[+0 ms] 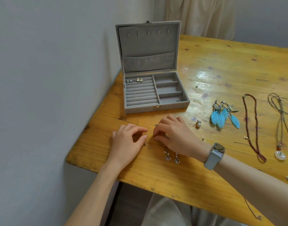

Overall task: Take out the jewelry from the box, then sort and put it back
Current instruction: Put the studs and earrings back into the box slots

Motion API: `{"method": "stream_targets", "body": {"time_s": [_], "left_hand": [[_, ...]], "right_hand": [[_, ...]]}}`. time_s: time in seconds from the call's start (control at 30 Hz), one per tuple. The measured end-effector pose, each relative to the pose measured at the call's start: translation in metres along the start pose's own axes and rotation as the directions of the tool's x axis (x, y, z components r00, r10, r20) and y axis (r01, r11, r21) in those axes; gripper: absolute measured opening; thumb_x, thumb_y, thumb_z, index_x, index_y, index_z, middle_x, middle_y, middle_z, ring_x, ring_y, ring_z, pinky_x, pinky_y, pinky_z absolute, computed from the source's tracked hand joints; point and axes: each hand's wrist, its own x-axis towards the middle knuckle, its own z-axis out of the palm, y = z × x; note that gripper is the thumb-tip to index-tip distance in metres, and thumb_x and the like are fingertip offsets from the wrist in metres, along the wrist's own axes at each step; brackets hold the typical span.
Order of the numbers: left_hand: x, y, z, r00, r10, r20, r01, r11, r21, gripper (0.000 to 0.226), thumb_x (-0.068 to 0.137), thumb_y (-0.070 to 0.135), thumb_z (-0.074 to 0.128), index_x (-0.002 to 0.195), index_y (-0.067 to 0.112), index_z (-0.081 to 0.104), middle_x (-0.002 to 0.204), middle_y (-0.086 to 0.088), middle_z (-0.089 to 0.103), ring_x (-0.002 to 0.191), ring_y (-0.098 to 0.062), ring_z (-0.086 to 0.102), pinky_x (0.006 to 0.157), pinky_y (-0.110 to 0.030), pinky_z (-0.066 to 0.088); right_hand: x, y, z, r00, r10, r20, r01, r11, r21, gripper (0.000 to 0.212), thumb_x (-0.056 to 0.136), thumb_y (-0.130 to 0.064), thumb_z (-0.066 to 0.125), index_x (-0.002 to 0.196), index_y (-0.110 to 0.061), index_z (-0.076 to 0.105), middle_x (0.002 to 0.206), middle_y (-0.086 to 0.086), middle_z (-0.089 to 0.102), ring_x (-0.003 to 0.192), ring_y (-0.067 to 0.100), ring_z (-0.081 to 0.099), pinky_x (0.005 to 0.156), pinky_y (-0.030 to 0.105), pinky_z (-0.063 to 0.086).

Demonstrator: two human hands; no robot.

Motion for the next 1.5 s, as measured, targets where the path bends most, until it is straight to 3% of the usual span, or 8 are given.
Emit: {"method": "stream_targets", "body": {"time_s": [0.2,0.33,0.47,0.63,0.87,1.07,1.33,1.5], "left_hand": [[0.006,-0.001,0.002,0.994,0.106,0.030,-0.108,0.987,0.119,0.012,0.085,0.030,0.060,0.094,0.029,0.068,0.094,0.016,0.052,0.098,-0.003,0.043,0.083,-0.024,0.022],[0.011,0.000,0.002,0.984,0.166,0.067,-0.175,0.970,0.168,0.012,0.089,0.023,0.056,0.096,0.022,0.065,0.096,0.012,0.055,0.098,-0.007,0.047,0.086,-0.024,0.029],[0.027,0.008,-0.011,0.995,0.103,0.004,-0.103,0.993,-0.063,0.009,0.090,0.017,0.054,0.093,0.022,0.061,0.087,0.017,0.054,0.086,0.002,0.050,0.078,-0.009,0.038],[0.077,0.023,-0.029,0.991,0.024,-0.135,-0.051,0.979,-0.199,0.008,0.090,0.013,0.054,0.089,0.018,0.060,0.083,0.009,0.059,0.075,0.002,0.053,0.064,-0.002,0.040],[0.162,0.024,-0.013,0.988,-0.010,-0.157,0.014,1.000,0.028,0.016,0.092,0.017,0.051,0.099,0.013,0.065,0.103,-0.003,0.060,0.092,-0.015,0.054,0.073,-0.019,0.040],[0.193,0.021,0.006,0.980,-0.064,-0.186,0.102,0.974,0.201,0.021,0.093,0.023,0.051,0.103,0.017,0.067,0.110,-0.005,0.053,0.101,-0.020,0.052,0.074,-0.025,0.037],[0.203,0.020,0.011,0.979,-0.034,-0.202,0.089,0.959,0.269,0.023,0.093,0.022,0.049,0.106,0.014,0.066,0.110,-0.007,0.056,0.105,-0.021,0.049,0.077,-0.028,0.039],[0.210,0.023,0.010,0.988,-0.032,-0.154,0.089,0.920,0.381,0.024,0.093,0.023,0.049,0.106,0.013,0.066,0.110,-0.009,0.058,0.106,-0.025,0.049,0.082,-0.036,0.043]], "right_hand": [[0.001,0.001,0.000,1.000,-0.021,-0.005,0.022,1.000,0.022,0.011,0.088,-0.027,0.053,0.093,-0.022,0.062,0.095,-0.006,0.059,0.093,0.017,0.044,0.084,0.034,0.035],[0.006,0.004,-0.011,0.994,0.107,-0.024,-0.094,0.945,0.313,0.006,0.087,-0.015,0.056,0.091,-0.014,0.061,0.079,-0.017,0.051,0.082,0.008,0.048,0.074,0.018,0.039],[0.021,0.010,-0.027,0.972,0.223,-0.071,-0.154,0.836,0.526,0.007,0.084,-0.009,0.060,0.081,-0.016,0.059,0.072,-0.014,0.054,0.066,-0.006,0.051,0.060,0.008,0.039],[0.056,0.022,-0.045,0.947,0.300,-0.112,-0.160,0.746,0.647,0.013,0.083,-0.008,0.059,0.079,-0.020,0.058,0.076,-0.006,0.060,0.072,0.008,0.057,0.066,0.017,0.047],[0.111,0.053,-0.044,0.910,0.379,-0.169,-0.204,0.764,0.612,0.009,0.087,-0.010,0.056,0.082,-0.017,0.060,0.070,-0.008,0.057,0.066,0.007,0.053,0.061,0.013,0.043],[0.137,0.078,-0.032,0.905,0.399,-0.146,-0.269,0.803,0.531,0.009,0.086,-0.008,0.056,0.084,-0.012,0.065,0.082,0.001,0.053,0.076,0.013,0.046,0.071,0.023,0.034],[0.152,0.087,-0.021,0.909,0.391,-0.141,-0.293,0.844,0.449,0.012,0.088,-0.011,0.053,0.089,-0.012,0.065,0.086,-0.001,0.047,0.081,0.010,0.041,0.062,0.005,0.032],[0.161,0.088,-0.024,0.914,0.391,-0.110,-0.312,0.849,0.426,0.015,0.089,-0.009,0.051,0.091,-0.011,0.066,0.088,-0.001,0.047,0.089,0.013,0.042,0.075,0.021,0.031]]}}
